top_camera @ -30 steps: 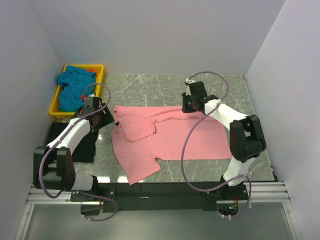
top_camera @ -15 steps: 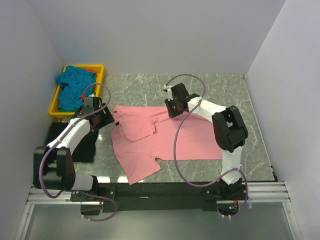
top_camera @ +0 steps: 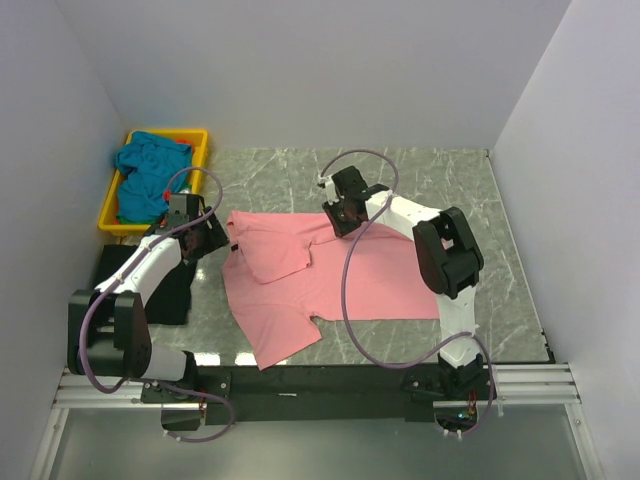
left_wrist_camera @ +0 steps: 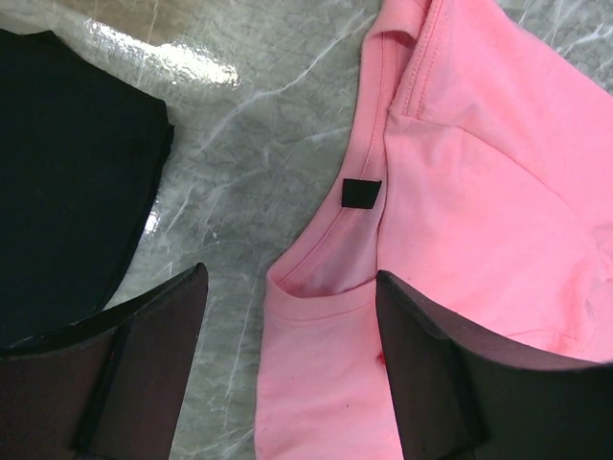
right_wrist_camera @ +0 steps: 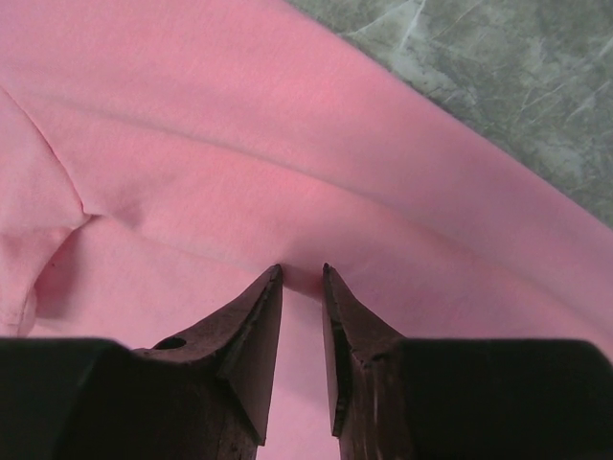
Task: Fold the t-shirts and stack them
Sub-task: Fold the tshirt
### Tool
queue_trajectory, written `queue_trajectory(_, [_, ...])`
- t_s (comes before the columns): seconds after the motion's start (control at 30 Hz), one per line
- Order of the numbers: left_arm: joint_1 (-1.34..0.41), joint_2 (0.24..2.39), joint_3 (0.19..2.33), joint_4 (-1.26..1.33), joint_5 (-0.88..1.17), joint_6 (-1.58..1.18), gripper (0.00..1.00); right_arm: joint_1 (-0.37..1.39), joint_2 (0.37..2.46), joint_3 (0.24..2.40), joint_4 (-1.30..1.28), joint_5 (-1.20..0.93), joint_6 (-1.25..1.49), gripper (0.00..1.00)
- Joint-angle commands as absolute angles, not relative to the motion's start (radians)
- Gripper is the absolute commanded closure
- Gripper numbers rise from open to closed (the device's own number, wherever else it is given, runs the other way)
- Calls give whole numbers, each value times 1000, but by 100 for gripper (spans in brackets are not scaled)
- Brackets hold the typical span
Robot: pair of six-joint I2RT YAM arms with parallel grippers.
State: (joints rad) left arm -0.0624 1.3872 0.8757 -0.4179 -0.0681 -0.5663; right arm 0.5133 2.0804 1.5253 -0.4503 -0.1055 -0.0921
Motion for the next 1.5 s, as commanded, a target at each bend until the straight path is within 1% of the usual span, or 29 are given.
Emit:
queue_trajectory(0.0, [-66,1385,913,-413,-60,-554,24,528,2098,1583,-488,-97,-123,69])
queue_trajectory(0.1, [-66,1384,913,-413,-60,-554,24,529,2106,1594,-512,-100,-140,72])
queue_trajectory(0.17, [-66,1384,913,-413,-58,-554,23,529,2105,1591,-518,-97,-146,79])
queue_trajectory(0.2, [-66,1382,914,-414,-58,-554,24,529,2100,1588,-518,-95,-149,85])
queue_trajectory(0.3, [-66,1382,913,-413,-58,-554,23,529,2082,1578,-515,-94,-150,96])
queue_trajectory(0.37, [-66,1382,913,-414,-55,-554,24,529,2072,1580,-523,-94,-152,100])
queue_trajectory(0.8, [-66,1384,913,-414,-52,-552,23,532,2017,1572,-542,-88,-158,100])
queue_trajectory(0.87, [-66,1384,913,-414,-52,-552,23,537,2014,1565,-532,-65,-164,89])
queue_trajectory(0.9, [-66,1384,913,-414,-52,-551,23,540,2016,1563,-534,-36,-179,79])
queue_trajectory(1.0, [-66,1384,911,-414,-52,-551,23,557,2022,1560,-532,18,-219,67])
queue_trajectory(1.2, [-66,1384,914,-416,-55,-551,23,584,2040,1560,-526,101,-291,65])
queue_trajectory(1.47, [-66,1388,914,-416,-55,-549,23,600,2054,1563,-529,94,-377,65])
